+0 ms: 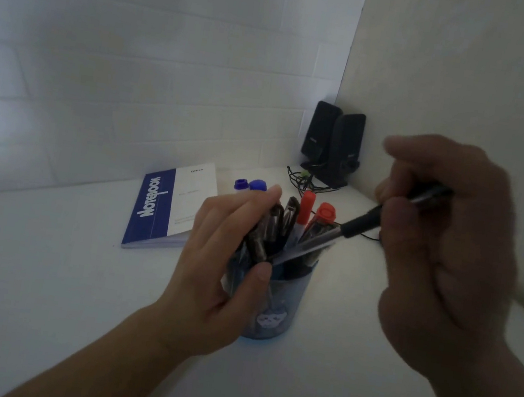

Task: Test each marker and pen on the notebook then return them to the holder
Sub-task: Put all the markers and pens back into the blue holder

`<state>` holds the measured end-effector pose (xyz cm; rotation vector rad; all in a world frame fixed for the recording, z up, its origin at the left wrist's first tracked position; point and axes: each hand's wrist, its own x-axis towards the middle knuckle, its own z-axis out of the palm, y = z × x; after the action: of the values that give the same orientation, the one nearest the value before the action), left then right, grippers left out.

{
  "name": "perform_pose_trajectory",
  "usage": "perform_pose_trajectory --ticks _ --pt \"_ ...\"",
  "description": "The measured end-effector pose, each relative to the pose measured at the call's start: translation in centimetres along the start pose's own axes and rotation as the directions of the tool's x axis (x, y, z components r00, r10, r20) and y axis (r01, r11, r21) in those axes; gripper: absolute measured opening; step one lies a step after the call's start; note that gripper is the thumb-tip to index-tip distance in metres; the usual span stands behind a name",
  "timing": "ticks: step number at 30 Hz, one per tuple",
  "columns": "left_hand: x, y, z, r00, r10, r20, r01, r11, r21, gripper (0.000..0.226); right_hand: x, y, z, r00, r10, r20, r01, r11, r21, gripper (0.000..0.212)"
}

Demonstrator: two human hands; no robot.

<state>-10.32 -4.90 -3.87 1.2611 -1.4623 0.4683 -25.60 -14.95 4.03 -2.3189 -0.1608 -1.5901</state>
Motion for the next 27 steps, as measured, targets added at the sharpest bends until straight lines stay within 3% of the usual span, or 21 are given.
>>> perform_pose_trajectory --ticks 9,15,17,23,24,27 --pt "-0.1 -0.1 0.2 1.000 -0.029 0.001 0.029 0.994 -0.102 0.059 1.2 -0.6 0.8 0.988 -0.083 0.132 0.104 0.983 -0.155 0.032" --pt "0.1 0.1 0.5 1.000 -0.008 0.012 0.008 0.998 -0.067 0.062 1.3 -0.5 2.2 0.977 -0.042 0.211 0.056 0.997 -0.062 0.050" --pt "-0.1 -0.1 0.6 1.000 -0.005 0.005 0.005 0.998 -0.064 0.060 1.3 -0.3 2.3 0.973 0.016 0.232 -0.022 1.000 0.022 0.057" --pt "-0.2 -0.3 0.7 0.999 -0.033 0.008 0.034 0.984 -0.173 0.052 1.1 -0.5 1.8 0.961 0.100 0.258 -0.147 0.975 0.166 0.063" --pt "-0.3 -0.4 0.6 1.000 -0.031 0.001 0.031 0.986 -0.161 0.051 1.0 -0.5 1.8 0.951 0.106 0.291 -0.144 0.983 0.115 0.060" --pt "-0.2 -0.4 0.6 0.998 -0.047 -0.040 0.041 0.989 -0.143 0.050 0.3 0.2 2.4 0.914 0.120 0.387 -0.004 0.958 -0.287 0.050"
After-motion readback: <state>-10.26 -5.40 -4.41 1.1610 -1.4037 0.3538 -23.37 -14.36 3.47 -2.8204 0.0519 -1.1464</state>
